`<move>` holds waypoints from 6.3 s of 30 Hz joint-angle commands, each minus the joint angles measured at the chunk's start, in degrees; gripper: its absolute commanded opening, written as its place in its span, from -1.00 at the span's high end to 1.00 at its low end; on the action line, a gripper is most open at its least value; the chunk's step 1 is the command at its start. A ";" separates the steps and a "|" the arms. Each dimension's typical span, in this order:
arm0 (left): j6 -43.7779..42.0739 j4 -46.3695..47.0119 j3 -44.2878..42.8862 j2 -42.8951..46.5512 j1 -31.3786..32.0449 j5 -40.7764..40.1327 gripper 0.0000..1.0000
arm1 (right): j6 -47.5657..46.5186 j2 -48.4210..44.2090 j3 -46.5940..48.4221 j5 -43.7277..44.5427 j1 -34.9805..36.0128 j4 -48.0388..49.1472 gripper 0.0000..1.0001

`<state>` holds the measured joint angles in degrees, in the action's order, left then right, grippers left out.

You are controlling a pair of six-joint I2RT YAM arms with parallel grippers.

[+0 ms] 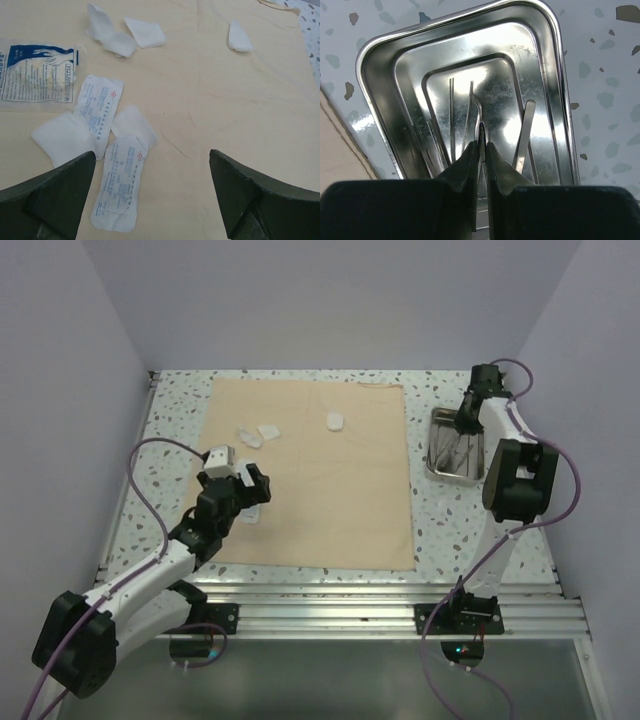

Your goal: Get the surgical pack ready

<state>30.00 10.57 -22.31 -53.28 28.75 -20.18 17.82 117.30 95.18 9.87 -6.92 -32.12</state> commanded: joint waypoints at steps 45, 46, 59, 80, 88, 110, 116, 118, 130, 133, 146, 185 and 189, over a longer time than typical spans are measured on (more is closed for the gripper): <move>12.89 -2.05 -17.51 -32.24 -32.18 5.42 -0.72 | 1.95 -27.56 -19.77 -3.54 26.87 11.12 0.12; 13.24 -1.69 -17.51 -32.68 -32.27 5.42 -0.69 | 1.78 -27.47 -19.59 -3.54 26.96 11.03 0.12; 14.13 3.14 -19.44 -39.36 -33.06 5.25 0.53 | 1.51 -29.76 -21.00 -5.38 26.87 11.46 0.14; 10.70 -1.25 -17.42 -18.54 -29.73 22.81 1.00 | 5.72 -21.15 -19.59 -24.97 33.90 20.94 0.13; 10.69 -5.20 -23.12 -14.05 -20.14 35.29 1.00 | 7.66 -22.28 -22.48 -39.29 33.72 31.83 -0.74; 16.23 -11.97 -30.43 -17.04 -7.66 33.01 1.00 | -10.18 -31.26 -34.36 -22.45 50.16 44.86 -0.86; 16.58 -14.35 -32.63 -16.60 -5.46 32.66 1.00 | -11.67 -27.75 -32.17 -19.28 50.95 44.95 -0.82; 16.85 -14.52 -32.80 -16.42 -5.02 32.58 1.00 | -12.28 -27.12 -31.90 -18.14 51.82 45.30 -0.81; 16.94 -17.60 -34.30 -14.66 -4.67 32.14 1.00 | -10.18 -27.47 -34.27 -13.65 52.45 48.64 1.00; 16.15 -18.91 -34.91 -14.66 -4.67 30.65 0.44 | -8.95 -27.91 -34.27 -11.54 52.18 46.72 1.00; 14.04 -19.01 -33.78 -14.05 -5.64 25.29 -1.00 | -0.17 -34.67 -40.42 -11.54 41.04 43.12 1.00; 3.32 -5.38 -32.97 -31.53 -20.40 13.86 -1.00 | 18.39 -21.58 -33.29 -21.58 -5.92 34.50 1.00; 2.79 -3.72 -34.12 -34.87 -20.75 13.94 -1.00 | 18.74 -22.72 -38.03 -19.01 -6.18 32.56 0.53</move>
<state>34.92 2.50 -53.65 -86.21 8.67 -4.93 35.53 95.61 60.71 -12.05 -12.78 1.23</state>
